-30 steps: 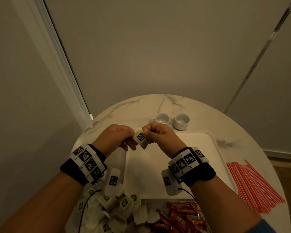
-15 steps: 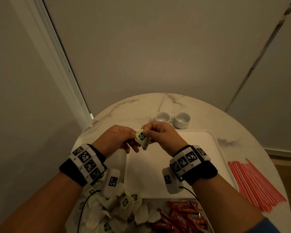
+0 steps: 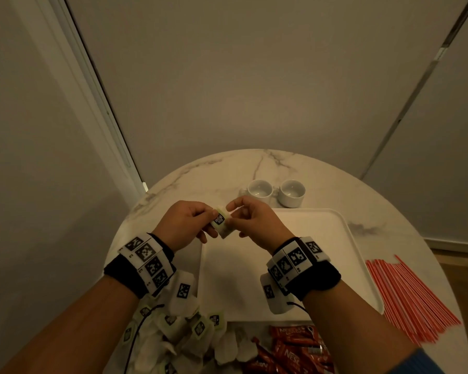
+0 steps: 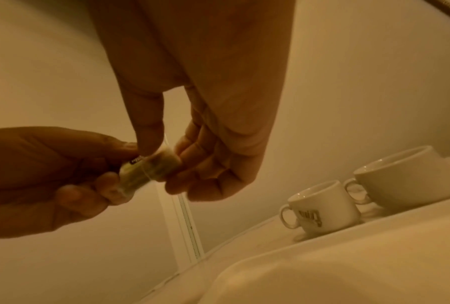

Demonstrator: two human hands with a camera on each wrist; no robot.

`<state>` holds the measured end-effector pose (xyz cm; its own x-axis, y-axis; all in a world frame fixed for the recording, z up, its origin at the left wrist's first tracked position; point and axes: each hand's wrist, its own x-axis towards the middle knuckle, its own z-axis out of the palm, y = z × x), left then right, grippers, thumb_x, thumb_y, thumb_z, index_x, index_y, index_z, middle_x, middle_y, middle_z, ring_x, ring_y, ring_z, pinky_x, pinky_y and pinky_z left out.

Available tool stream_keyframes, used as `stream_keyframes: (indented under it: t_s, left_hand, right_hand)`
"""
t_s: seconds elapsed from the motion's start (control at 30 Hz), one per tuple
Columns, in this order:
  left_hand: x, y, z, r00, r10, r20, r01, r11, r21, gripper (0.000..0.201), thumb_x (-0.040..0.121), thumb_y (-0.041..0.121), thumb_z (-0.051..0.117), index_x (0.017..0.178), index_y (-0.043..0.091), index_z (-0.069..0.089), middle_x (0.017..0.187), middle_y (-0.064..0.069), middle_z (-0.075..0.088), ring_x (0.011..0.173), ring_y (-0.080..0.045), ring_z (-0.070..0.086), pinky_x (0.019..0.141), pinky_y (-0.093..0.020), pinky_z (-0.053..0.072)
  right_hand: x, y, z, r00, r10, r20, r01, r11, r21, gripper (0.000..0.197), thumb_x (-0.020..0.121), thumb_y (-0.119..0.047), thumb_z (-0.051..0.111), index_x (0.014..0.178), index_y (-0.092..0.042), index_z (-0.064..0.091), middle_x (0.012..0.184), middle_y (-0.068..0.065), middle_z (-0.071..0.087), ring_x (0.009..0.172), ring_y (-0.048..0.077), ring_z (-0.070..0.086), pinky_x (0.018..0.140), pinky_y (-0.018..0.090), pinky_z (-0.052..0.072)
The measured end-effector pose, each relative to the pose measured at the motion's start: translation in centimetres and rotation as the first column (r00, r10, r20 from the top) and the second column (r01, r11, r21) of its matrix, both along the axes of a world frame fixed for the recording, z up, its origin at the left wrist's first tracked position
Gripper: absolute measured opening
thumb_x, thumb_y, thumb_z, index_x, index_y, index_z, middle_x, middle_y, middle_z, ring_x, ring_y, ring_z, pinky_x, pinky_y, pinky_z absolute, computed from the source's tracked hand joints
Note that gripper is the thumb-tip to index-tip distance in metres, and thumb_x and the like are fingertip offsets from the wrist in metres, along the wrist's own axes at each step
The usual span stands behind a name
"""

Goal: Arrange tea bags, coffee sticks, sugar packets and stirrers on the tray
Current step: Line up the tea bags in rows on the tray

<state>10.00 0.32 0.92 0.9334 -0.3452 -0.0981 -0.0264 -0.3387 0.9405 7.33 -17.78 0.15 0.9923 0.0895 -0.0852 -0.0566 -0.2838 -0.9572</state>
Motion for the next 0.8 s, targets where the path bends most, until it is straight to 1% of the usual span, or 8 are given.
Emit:
stream_keyframes:
  t_s: [0.1, 0.17, 0.3, 0.4, 0.5, 0.57, 0.67, 0.8]
  left_hand:
    - [0.6, -0.1, 0.0, 1.000, 0.009, 0.010, -0.010, 1.000, 0.019, 0.020, 0.094, 0.015, 0.057, 0.086, 0.005, 0.072, 0.071, -0.014, 0.072, 0.066, -0.033, 0.067, 0.053, -0.029, 0.054]
    - [0.8, -0.2, 0.0, 1.000, 0.019, 0.000, -0.019, 1.000, -0.001, 0.016, 0.093, 0.016, 0.060, 0.087, 0.005, 0.070, 0.072, -0.013, 0.072, 0.068, -0.030, 0.069, 0.054, -0.030, 0.055]
    - [1.1, -0.3, -0.3, 0.999, 0.042, -0.024, -0.044, 0.994, -0.097, 0.007, 0.088, 0.007, 0.064, 0.093, 0.003, 0.066, 0.077, -0.018, 0.072, 0.067, -0.028, 0.071, 0.051, -0.028, 0.053]
    - [1.3, -0.4, -0.6, 0.997, 0.079, -0.002, -0.078, 0.993, -0.090, 0.005, 0.089, 0.004, 0.063, 0.088, 0.000, 0.066, 0.071, -0.020, 0.071, 0.064, -0.029, 0.070, 0.053, -0.029, 0.055]
    - [1.3, -0.5, -0.5, 0.997, 0.080, -0.009, -0.081, 0.992, -0.096, 0.006, 0.087, 0.004, 0.065, 0.086, -0.002, 0.066, 0.070, -0.019, 0.071, 0.064, -0.029, 0.071, 0.056, -0.029, 0.058]
    - [1.3, -0.5, -0.5, 0.997, 0.071, -0.013, -0.072, 0.992, -0.107, 0.006, 0.086, 0.004, 0.067, 0.086, -0.002, 0.067, 0.072, -0.021, 0.070, 0.066, -0.031, 0.071, 0.058, -0.031, 0.059]
    - [1.1, -0.6, -0.5, 0.999, 0.049, 0.000, -0.049, 0.993, -0.110, 0.005, 0.085, 0.004, 0.067, 0.085, -0.001, 0.068, 0.075, -0.022, 0.070, 0.067, -0.031, 0.071, 0.060, -0.032, 0.060]
    - [1.3, -0.6, -0.5, 0.999, 0.046, 0.024, -0.044, 0.994, -0.099, 0.006, 0.086, 0.006, 0.067, 0.085, 0.001, 0.070, 0.075, -0.019, 0.071, 0.069, -0.028, 0.072, 0.062, -0.032, 0.059]
  right_hand:
    - [0.1, 0.2, -0.6, 1.000, -0.009, -0.012, 0.009, 0.999, 0.039, 0.015, 0.085, -0.002, 0.064, 0.096, -0.012, 0.061, 0.087, 0.011, 0.071, 0.076, 0.019, 0.065, 0.062, 0.028, 0.051]
    - [0.2, 0.3, -1.1, 0.999, -0.044, -0.015, 0.045, 0.996, 0.074, 0.015, 0.085, 0.000, 0.063, 0.098, -0.008, 0.061, 0.091, 0.016, 0.071, 0.078, 0.024, 0.067, 0.062, 0.028, 0.052]
    - [0.7, 0.3, -1.7, 0.997, -0.076, 0.011, 0.075, 0.994, 0.082, 0.016, 0.085, -0.001, 0.064, 0.100, -0.008, 0.061, 0.088, 0.014, 0.072, 0.083, 0.032, 0.069, 0.065, 0.032, 0.055]
    - [0.7, 0.4, -1.6, 0.989, -0.131, 0.073, 0.125, 0.989, 0.079, 0.025, 0.082, 0.000, 0.064, 0.101, -0.015, 0.057, 0.094, 0.006, 0.065, 0.077, 0.021, 0.066, 0.066, 0.031, 0.055]
    - [0.8, 0.4, -1.4, 0.969, -0.179, 0.172, 0.175, 0.984, 0.043, 0.017, 0.082, -0.004, 0.061, 0.093, -0.016, 0.060, 0.100, 0.001, 0.061, 0.077, 0.010, 0.060, 0.066, 0.032, 0.054]
    - [1.0, 0.5, -1.4, 0.964, -0.182, 0.193, 0.184, 0.983, 0.009, 0.010, 0.083, -0.009, 0.063, 0.086, -0.018, 0.064, 0.100, 0.001, 0.061, 0.080, 0.011, 0.060, 0.066, 0.030, 0.054]
    - [1.3, 0.6, -1.5, 0.963, -0.172, 0.206, 0.188, 0.980, -0.063, 0.010, 0.085, -0.016, 0.068, 0.080, -0.022, 0.063, 0.100, 0.002, 0.060, 0.081, 0.011, 0.060, 0.066, 0.025, 0.049]
    - [1.4, 0.7, -1.5, 0.962, -0.178, 0.209, 0.194, 0.979, -0.059, 0.009, 0.084, -0.016, 0.069, 0.079, -0.018, 0.062, 0.097, 0.004, 0.061, 0.079, 0.009, 0.058, 0.065, 0.022, 0.045]
